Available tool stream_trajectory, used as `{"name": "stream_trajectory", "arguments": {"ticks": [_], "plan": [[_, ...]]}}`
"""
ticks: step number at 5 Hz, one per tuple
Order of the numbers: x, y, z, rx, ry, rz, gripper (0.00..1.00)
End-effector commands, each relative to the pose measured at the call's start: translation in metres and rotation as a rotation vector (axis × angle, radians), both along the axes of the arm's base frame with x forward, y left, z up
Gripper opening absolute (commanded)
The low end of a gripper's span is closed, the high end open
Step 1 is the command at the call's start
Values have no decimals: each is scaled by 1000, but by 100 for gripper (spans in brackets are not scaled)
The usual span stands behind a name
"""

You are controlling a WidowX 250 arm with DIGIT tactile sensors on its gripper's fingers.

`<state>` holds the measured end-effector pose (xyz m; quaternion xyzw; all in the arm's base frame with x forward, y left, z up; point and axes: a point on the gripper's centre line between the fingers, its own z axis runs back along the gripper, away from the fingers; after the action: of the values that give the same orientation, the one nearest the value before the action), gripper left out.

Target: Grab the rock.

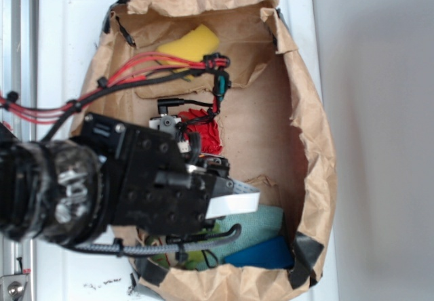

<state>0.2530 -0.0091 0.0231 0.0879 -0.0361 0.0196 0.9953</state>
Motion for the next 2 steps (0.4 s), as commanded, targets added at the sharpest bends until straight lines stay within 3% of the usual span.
{"name": "stream_trajectory", "arguments": {"ticks": [1, 2], "plan": [[5, -3, 18, 48, 70, -12, 100], [-8, 48, 39, 4, 81, 46, 100]]}}
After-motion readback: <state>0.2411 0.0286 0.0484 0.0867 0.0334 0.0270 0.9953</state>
